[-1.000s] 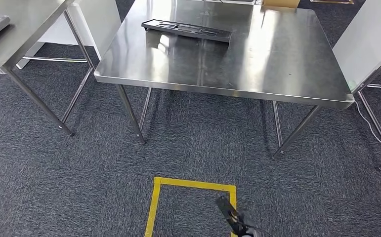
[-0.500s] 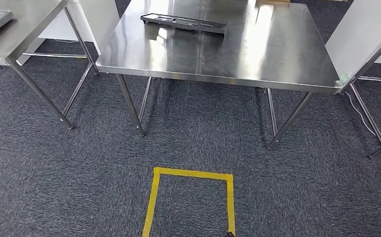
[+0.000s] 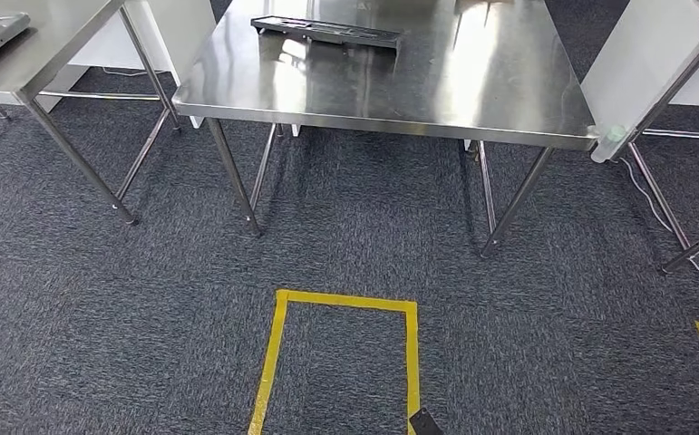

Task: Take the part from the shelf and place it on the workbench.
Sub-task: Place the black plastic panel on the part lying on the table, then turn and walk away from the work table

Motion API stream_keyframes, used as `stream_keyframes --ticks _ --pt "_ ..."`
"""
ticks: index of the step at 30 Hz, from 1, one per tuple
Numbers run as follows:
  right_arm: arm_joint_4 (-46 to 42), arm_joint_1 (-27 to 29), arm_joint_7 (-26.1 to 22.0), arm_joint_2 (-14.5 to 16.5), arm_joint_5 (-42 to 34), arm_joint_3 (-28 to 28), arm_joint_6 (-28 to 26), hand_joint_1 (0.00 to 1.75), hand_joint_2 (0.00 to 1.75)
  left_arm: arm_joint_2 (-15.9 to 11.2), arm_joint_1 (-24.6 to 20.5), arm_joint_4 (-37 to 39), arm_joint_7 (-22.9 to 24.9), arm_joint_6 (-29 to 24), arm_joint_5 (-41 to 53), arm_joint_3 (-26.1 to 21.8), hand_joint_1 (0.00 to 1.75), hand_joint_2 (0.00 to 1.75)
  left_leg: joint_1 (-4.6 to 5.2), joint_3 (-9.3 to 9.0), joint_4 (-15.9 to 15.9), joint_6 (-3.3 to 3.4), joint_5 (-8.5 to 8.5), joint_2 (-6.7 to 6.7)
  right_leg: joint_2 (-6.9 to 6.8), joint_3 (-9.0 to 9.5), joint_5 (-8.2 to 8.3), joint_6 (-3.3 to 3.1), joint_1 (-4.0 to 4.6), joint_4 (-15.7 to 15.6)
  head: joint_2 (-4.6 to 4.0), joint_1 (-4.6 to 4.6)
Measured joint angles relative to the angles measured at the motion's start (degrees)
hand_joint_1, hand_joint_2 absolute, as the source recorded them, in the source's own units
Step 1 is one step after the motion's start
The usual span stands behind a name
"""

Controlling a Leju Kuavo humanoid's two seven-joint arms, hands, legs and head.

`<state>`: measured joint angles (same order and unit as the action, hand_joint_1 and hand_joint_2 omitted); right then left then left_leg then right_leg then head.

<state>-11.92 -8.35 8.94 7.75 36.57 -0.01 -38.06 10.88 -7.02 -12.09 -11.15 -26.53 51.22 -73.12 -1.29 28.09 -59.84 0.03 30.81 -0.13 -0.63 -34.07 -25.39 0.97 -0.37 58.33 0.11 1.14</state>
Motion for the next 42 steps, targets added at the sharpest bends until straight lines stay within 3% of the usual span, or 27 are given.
stream_keyframes --ticks 2,4,6,8,9,10,11,13,14,15,17,19,20,23,24,25,26,27,29,31,33,35,37,39,40,41,42 --pt "0.0 -0.1 0.0 0.1 0.0 0.0 -0.1 0.00 0.00 0.0 0.0 0.0 0.0 0.0 0.1 0.2 0.00 0.00 0.50 -0.54 2.1 0.49 0.38 -0.05 -0.11 -0.51 1.05 0.86 -0.03 -0.1 0.00 0.04" --pt "0.2 -0.1 0.0 0.1 -0.3 -0.1 -0.1 0.00 0.00 0.1 0.0 0.0 0.0 0.0 0.3 0.4 0.00 0.00 0.58 0.58 2.6 1.50 -0.92 0.27 -0.05 -1.17 0.67 1.36 -0.16 0.5 0.00 -0.02" --pt "0.3 0.0 0.2 0.1 -0.5 -0.4 -0.2 0.00 0.00 0.2 0.0 0.0 0.0 0.0 0.6 0.6 0.00 0.00 0.45 2.18 3.2 2.46 -2.70 0.60 0.20 -2.57 -3.38 0.96 -0.27 4.0 0.00 0.19" --pt "0.5 0.2 1.4 0.1 0.0 -0.4 0.1 0.00 0.00 0.3 0.0 0.0 0.0 0.0 0.9 0.8 0.00 0.00 0.53 4.09 3.2 2.74 -4.38 0.72 0.37 -4.22 -8.37 0.78 -0.48 10.8 0.00 0.41" --pt "0.6 0.2 2.2 0.1 0.2 -0.4 0.5 0.00 0.00 0.3 0.0 0.0 -0.1 0.1 1.1 0.8 0.00 0.00 0.54 5.13 3.1 2.67 -5.26 0.81 0.38 -4.41 -9.47 1.23 -0.61 13.9 0.00 0.41" --pt "0.7 0.3 2.8 0.1 0.2 -0.5 1.2 0.00 0.00 0.3 0.0 0.0 -0.1 0.1 1.2 0.9 0.00 0.00 0.53 6.15 3.1 2.53 -6.11 0.90 0.39 -3.86 -9.23 1.99 -0.76 15.5 0.00 0.40" --pt "0.8 0.5 2.9 0.1 0.0 -0.6 2.0 0.00 0.00 0.3 0.0 0.0 -0.1 0.0 1.4 1.0 0.00 0.00 0.48 7.16 3.0 2.35 -6.96 0.95 0.39 -2.36 -8.00 2.90 -0.92 15.1 0.00 0.41" --pt "0.8 0.7 2.3 0.0 -0.6 -0.9 3.1 0.00 0.00 0.4 0.0 0.0 -0.1 0.0 1.6 1.1 0.00 0.00 0.41 9.17 2.7 1.75 -8.58 0.96 0.40 3.56 -5.86 4.10 -1.30 8.7 0.00 0.42" --pt "0.8 0.8 1.7 -0.1 -0.8 -1.1 3.4 0.00 0.00 0.4 0.0 0.0 -0.1 -0.1 1.6 1.2 0.00 0.00 0.46 9.94 2.5 1.40 -9.25 0.95 0.46 7.22 -6.10 4.06 -1.25 3.7 0.00 0.47" --pt "0.8 0.7 1.2 -0.1 -1.0 -1.3 3.6 0.00 0.00 0.4 0.0 0.0 0.0 -0.2 1.7 1.2 0.00 0.00 0.55 10.36 2.4 1.03 -9.97 0.95 0.60 9.77 -6.78 3.59 -1.09 -0.2 0.00 0.39" --pt "0.8 0.8 0.2 -0.1 -1.6 -1.8 3.6 0.00 0.00 0.5 0.0 0.0 0.0 -0.3 2.0 1.4 0.00 0.00 0.64 10.61 2.7 0.36 -11.41 0.96 0.80 11.40 -7.73 2.30 -0.56 -3.8 0.00 0.19" --pt "0.8 1.0 -0.8 -0.1 -2.5 -2.5 3.5 0.00 0.00 0.5 0.2 0.0 0.0 -0.3 2.7 1.7 0.00 0.00 0.32 10.92 2.7 -0.26 -11.50 0.88 0.61 10.15 -6.66 0.92 -0.88 -3.5 0.00 -0.03" --pt "0.9 1.2 -1.2 -0.1 -2.9 -2.9 3.5 0.00 0.00 0.4 0.3 0.0 0.0 -0.2 3.0 1.9 0.00 0.00 0.16 11.34 1.7 -0.51 -9.63 0.79 0.44 9.47 -5.92 0.15 -1.07 -3.5 0.00 -0.09" --pt "0.9 1.6 -2.4 -0.3 -3.8 -4.1 3.2 0.00 0.00 0.2 0.4 0.0 0.1 0.5 4.2 2.6 0.00 0.00 -0.02 13.25 -8.0 -1.04 0.28 0.50 0.08 6.78 -3.39 -1.19 -1.04 -3.4 0.00 -0.25" --pt "0.9 1.7 -2.7 -0.4 -4.1 -4.5 3.1 0.00 0.00 0.0 0.4 0.0 0.1 0.8 4.4 2.8 0.00 0.00 -0.04 13.55 -11.8 -1.20 1.87 0.44 0.02 5.83 -2.58 -1.20 -0.93 -3.3 0.00 -0.28" --pt "0.9 1.7 -2.9 -0.5 -4.4 -4.9 2.9 0.00 0.00 -0.1 0.4 0.0 0.1 1.0 4.7 3.0 0.00 0.00 -0.08 13.29 -14.3 -1.33 1.83 0.42 -0.04 4.82 -1.80 -1.09 -0.87 -3.1 0.00 -0.30" --pt "0.9 1.8 -3.0 -0.7 -4.5 -5.3 2.8 0.00 0.00 -0.2 0.4 0.0 0.1 1.1 4.8 3.3 0.00 0.00 -0.18 12.16 -14.9 -1.39 0.57 0.40 -0.06 3.80 -1.13 -0.88 -0.87 -2.8 0.00 -0.31" --pt "0.9 1.9 -3.0 -0.9 -4.7 -5.7 2.7 0.00 0.00 -0.3 0.4 0.0 0.1 1.2 5.0 3.5 0.00 0.00 -0.32 9.99 -13.5 -1.42 -0.98 0.38 -0.05 2.71 -0.57 -0.57 -0.92 -2.4 0.00 -0.32" --pt "0.9 2.0 -3.1 -1.1 -4.8 -6.3 2.7 0.00 0.00 -0.5 0.2 0.0 0.1 1.3 5.2 3.9 0.00 0.00 -0.57 3.36 -5.9 -1.39 -1.59 0.19 0.02 0.77 0.24 0.11 -0.91 -1.1 0.00 -0.33" --pt "0.9 2.0 -3.4 -1.4 -4.9 -6.8 2.5 0.00 0.00 -0.6 0.0 -0.1 0.0 1.2 5.4 4.1 0.00 0.00 -0.38 -1.02 0.7 -0.83 0.55 -0.08 0.03 -0.44 0.87 0.87 -0.68 -0.2 0.00 -0.27" --pt "0.9 2.0 -3.7 -1.5 -5.0 -7.2 2.4 0.00 0.00 -0.7 0.0 -0.1 0.1 0.9 5.7 4.4 0.00 0.00 0.13 -1.14 2.4 0.38 1.13 -0.12 0.02 -1.03 1.72 1.85 -0.49 -0.3 0.00 -0.22" --pt "0.9 2.2 -3.8 -1.5 -4.9 -7.5 2.3 0.00 0.00 -0.7 0.1 -0.1 0.3 0.7 5.8 4.6 0.00 0.00 0.39 -0.24 2.7 1.79 -0.04 0.18 0.14 -2.01 0.91 2.27 -0.62 1.0 0.00 -0.20" --pt "0.9 2.4 -3.7 -1.6 -4.4 -7.7 2.3 0.00 0.00 -0.8 0.1 -0.1 0.4 0.7 5.8 4.8 0.00 0.00 0.46 1.08 2.8 2.70 -1.42 0.41 0.26 -4.26 -3.11 1.82 -0.81 6.6 0.00 -0.10" --pt "0.9 2.5 -3.5 -1.6 -4.1 -7.8 2.3 0.00 0.00 -0.9 0.2 -0.1 0.4 0.7 5.9 4.9 0.00 0.00 0.60 2.62 2.8 2.86 -2.65 0.30 0.33 -6.27 -7.33 1.68 -0.78 13.8 0.00 -0.06" --pt "0.9 2.5 -3.4 -1.7 -4.0 -7.8 2.3 0.00 0.00 -0.9 0.2 -0.1 0.4 0.7 5.9 4.9 0.00 0.00 0.67 3.36 2.7 2.81 -3.23 0.15 0.35 -6.07 -8.35 1.92 -0.76 15.5 0.00 -0.06" --pt "0.9 2.5 -3.4 -1.7 -4.0 -7.9 2.2 0.00 0.00 -0.9 0.3 -0.1 0.4 0.7 5.9 4.9 0.00 0.00 0.71 3.98 2.7 2.70 -3.74 -0.08 0.38 -4.62 -8.47 2.29 -0.73 14.9 0.00 -0.07" --pt "0.9 2.6 -3.4 -1.8 -3.9 -8.0 2.2 0.00 0.00 -0.8 0.3 -0.1 0.4 0.7 5.9 4.9 0.00 0.00 0.74 4.50 2.6 2.55 -4.22 -0.39 0.52 -1.84 -7.82 2.68 -0.73 11.7 0.00 -0.07"
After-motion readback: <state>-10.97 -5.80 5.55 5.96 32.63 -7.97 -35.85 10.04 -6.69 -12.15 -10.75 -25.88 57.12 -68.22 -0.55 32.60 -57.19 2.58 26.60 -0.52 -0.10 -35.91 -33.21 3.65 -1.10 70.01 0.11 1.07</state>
